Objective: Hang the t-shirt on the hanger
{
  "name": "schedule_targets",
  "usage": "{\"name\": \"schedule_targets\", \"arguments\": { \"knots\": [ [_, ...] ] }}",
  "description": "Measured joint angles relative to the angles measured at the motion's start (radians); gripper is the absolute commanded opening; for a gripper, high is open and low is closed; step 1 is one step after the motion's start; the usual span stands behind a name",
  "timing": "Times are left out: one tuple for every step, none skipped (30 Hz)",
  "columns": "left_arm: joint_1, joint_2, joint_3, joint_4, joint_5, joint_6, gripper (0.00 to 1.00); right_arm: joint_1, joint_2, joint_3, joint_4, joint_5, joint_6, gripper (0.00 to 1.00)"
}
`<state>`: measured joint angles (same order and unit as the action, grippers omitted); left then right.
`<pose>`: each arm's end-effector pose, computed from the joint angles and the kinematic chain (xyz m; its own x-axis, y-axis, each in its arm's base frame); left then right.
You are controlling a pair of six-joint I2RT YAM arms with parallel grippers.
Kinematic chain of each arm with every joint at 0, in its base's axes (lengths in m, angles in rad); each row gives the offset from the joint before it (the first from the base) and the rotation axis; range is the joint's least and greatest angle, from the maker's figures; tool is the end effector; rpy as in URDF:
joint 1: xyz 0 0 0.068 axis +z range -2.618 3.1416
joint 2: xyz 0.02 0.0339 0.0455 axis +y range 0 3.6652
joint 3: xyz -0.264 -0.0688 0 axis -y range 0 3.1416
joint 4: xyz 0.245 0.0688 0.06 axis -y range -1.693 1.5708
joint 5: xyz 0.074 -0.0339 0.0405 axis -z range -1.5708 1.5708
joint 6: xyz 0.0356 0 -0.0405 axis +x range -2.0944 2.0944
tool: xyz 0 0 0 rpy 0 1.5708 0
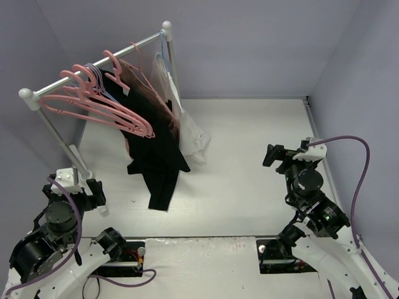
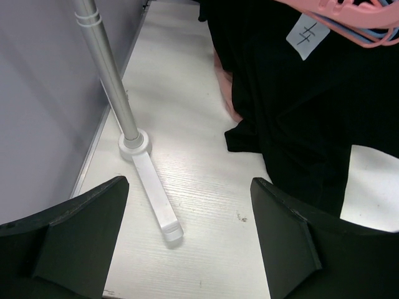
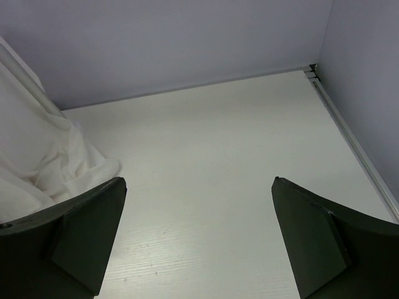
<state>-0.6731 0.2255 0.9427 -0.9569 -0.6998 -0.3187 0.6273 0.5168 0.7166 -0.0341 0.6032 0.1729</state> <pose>0.0192 0.0140 0.3547 -0.1724 -0.1691 -0.9704 -0.0698 0.9848 -0.1592 0.1095 0.0544 0.3684 0.1263 0.2666 -0.9555 -0.0529 0.9637 0.2619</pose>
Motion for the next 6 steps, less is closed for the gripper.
{"name": "schedule_targets", "arguments": {
  "knots": [
    [0.0, 0.011, -0.002, 0.0, 0.0, 0.0, 0.75, 0.0, -0.004, 0.0, 0.0, 0.001, 0.0, 1.0],
    [0.0, 0.022, -0.004, 0.0, 0.001, 0.0, 0.75, 0.0, -0.008, 0.0, 0.0, 0.003, 0.0, 1.0],
    [0.0, 0.031, -0.006, 0.0, 0.001, 0.0, 0.75, 0.0, -0.011, 0.0, 0.0, 0.005, 0.0, 1.0],
    [0.0, 0.037, -0.006, 0.0, 0.001, 0.0, 0.75, 0.0, -0.012, 0.001, 0.0, 0.009, 0.001, 1.0],
    [0.0, 0.04, -0.006, 0.0, 0.002, 0.0, 0.75, 0.0, -0.012, 0.002, 0.0, 0.012, 0.003, 1.0],
    [0.0, 0.041, -0.006, 0.0, 0.002, 0.0, 0.75, 0.0, -0.012, 0.004, 0.0, 0.015, 0.005, 1.0]
  ]
}}
